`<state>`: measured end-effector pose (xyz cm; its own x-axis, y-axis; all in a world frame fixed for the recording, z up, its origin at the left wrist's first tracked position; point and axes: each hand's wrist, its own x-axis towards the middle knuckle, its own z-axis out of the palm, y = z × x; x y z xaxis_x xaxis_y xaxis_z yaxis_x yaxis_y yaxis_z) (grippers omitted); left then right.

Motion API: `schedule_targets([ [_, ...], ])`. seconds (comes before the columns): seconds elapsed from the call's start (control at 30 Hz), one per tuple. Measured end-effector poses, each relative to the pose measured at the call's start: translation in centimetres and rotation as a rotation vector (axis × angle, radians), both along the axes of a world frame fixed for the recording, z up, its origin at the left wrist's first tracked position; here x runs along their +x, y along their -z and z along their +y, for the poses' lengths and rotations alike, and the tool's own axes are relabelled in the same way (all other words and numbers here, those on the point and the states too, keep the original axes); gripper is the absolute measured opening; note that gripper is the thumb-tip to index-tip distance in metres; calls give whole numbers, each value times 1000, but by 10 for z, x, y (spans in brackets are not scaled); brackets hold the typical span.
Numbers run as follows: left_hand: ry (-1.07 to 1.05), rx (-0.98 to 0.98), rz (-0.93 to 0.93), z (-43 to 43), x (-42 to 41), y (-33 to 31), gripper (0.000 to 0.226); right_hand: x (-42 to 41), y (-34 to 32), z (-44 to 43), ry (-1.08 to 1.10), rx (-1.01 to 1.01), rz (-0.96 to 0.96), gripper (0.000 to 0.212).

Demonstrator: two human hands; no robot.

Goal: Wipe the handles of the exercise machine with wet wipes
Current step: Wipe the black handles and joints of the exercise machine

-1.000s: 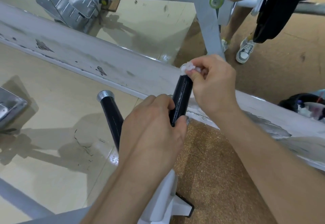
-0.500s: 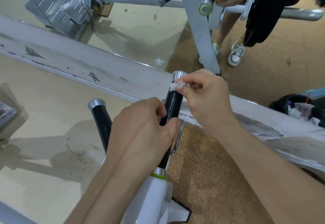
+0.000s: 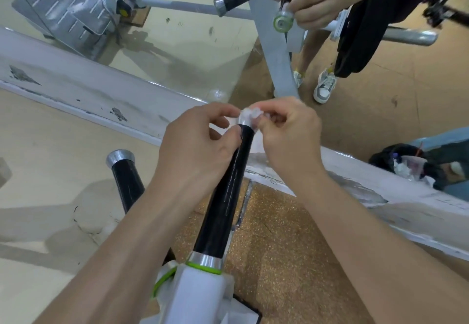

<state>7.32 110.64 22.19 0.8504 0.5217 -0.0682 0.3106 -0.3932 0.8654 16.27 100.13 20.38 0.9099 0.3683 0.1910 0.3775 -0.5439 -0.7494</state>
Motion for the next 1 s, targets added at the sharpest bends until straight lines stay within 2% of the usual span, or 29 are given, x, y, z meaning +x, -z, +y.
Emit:
schedule_targets([
  [0.07,66,92,-40,-3,3,4,24,6,0,3,61,-23,-47,12],
  [0.13,114,131,-74,-3,9,8,21,-2,-3,-4,-14,-51,-2,14],
  [0.27,114,68,-85,2,15,12,9,-14,-13,-19,-163,85,284,18],
  [0.43,-96,-416,-159,9,14,4,4,-17,-13,-23,7,352,363,15],
  [0.6,-273,-737,-198,8,9,7,16,-23,-12,-24,108,419,275,12],
  [0.63,-301,-797,-219,6,8,7,16,-24,-13,-23,129,449,325,11],
  [0.7,-353,-860,-274,4,8,5,13,-25,-15,-19,161,605,570,11],
  [0.77,-418,-818,-319,4,8,3,10,-26,-16,-17,170,755,803,10],
  [0.8,-452,-757,-324,5,8,4,7,-26,-16,-17,178,767,849,10],
  [0.9,-473,-407,-210,11,7,14,13,-22,-16,-19,207,670,818,8],
  [1.0,-293,99,-47,14,3,20,22,-18,-17,-17,180,486,709,16],
])
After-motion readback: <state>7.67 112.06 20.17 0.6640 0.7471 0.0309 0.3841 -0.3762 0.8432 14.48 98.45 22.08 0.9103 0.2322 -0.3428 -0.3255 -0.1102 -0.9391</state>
